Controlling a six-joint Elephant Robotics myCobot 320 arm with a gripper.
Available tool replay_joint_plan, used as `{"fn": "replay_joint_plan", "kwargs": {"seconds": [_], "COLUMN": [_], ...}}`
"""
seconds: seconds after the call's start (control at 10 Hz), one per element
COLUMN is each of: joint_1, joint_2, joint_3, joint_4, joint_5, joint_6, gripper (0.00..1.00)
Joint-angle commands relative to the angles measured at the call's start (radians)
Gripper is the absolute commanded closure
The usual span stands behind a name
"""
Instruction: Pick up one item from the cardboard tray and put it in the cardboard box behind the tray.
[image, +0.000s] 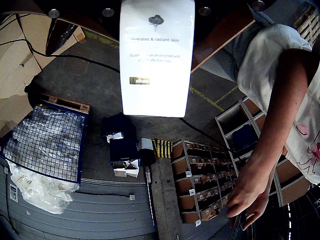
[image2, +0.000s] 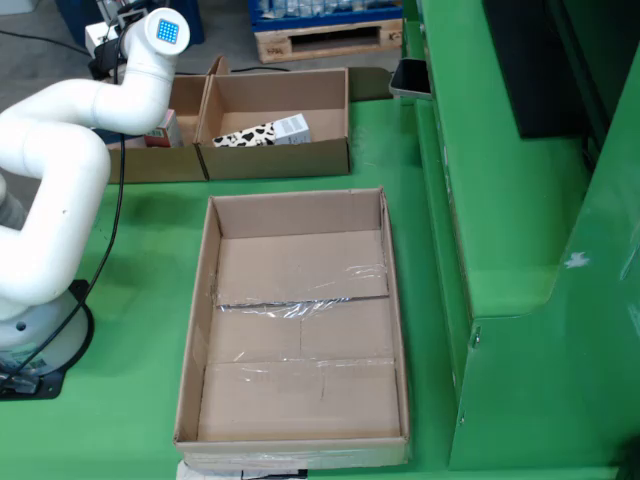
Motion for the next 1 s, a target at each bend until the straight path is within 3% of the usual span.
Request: {"fn": "replay_joint_plan", "kwargs": {"seconds": [0.0, 0.8, 0.9], "joint_1": [-0.007, -0.007, -0.007], "joint_2": [0.028, 0.028, 0.028], "joint_3": [0.027, 0.027, 0.027], "joint_4": [0.015, 0.015, 0.015], "joint_5": [0.015, 0.015, 0.015], "joint_6": [0.004, 0.004, 0.004], "gripper": [0.8, 0.0, 0.0]}}
